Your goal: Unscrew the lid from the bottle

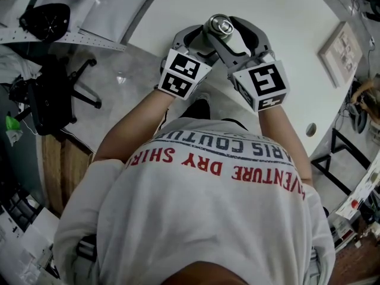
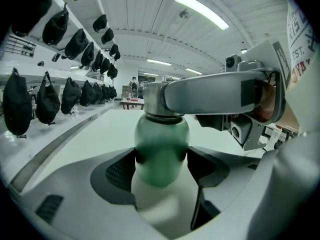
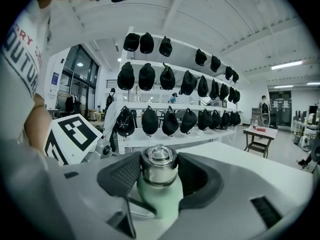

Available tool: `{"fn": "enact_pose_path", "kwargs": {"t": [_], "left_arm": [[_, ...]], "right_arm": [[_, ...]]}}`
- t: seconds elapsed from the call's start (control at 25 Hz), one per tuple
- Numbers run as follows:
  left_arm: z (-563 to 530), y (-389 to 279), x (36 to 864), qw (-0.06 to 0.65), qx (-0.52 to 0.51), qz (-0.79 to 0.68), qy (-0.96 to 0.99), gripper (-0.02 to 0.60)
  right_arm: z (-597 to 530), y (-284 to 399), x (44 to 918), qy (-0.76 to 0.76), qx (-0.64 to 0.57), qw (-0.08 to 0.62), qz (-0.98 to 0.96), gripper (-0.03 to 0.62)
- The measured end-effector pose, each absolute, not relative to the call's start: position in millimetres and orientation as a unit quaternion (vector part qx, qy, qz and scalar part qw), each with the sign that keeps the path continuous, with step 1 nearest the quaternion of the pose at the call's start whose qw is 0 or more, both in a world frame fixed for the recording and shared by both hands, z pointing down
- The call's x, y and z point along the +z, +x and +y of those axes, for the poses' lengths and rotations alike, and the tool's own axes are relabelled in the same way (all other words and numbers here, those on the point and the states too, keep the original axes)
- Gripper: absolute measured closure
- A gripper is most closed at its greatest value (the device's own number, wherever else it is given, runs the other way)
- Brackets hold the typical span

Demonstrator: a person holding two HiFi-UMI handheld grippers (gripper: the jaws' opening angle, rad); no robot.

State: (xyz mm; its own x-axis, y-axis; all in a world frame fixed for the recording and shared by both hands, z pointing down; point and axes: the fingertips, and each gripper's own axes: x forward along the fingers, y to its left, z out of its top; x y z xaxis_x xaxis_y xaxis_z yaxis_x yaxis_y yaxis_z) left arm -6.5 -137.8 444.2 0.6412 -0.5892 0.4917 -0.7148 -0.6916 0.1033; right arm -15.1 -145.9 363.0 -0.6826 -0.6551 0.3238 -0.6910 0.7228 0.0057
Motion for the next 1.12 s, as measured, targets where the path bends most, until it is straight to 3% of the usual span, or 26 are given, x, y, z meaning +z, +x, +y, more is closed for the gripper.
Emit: {"fn": "enact_pose_path", "kwargs": {"t": [1.12], "left_arm": [[-140.3,-10.3,445.4,0.083,0.271,-0.115,0.952,0.244]], "right_arm": [[-144.4,-21.9,359.4,0.180,0.021,0.187,-0.965,0.364]]}}
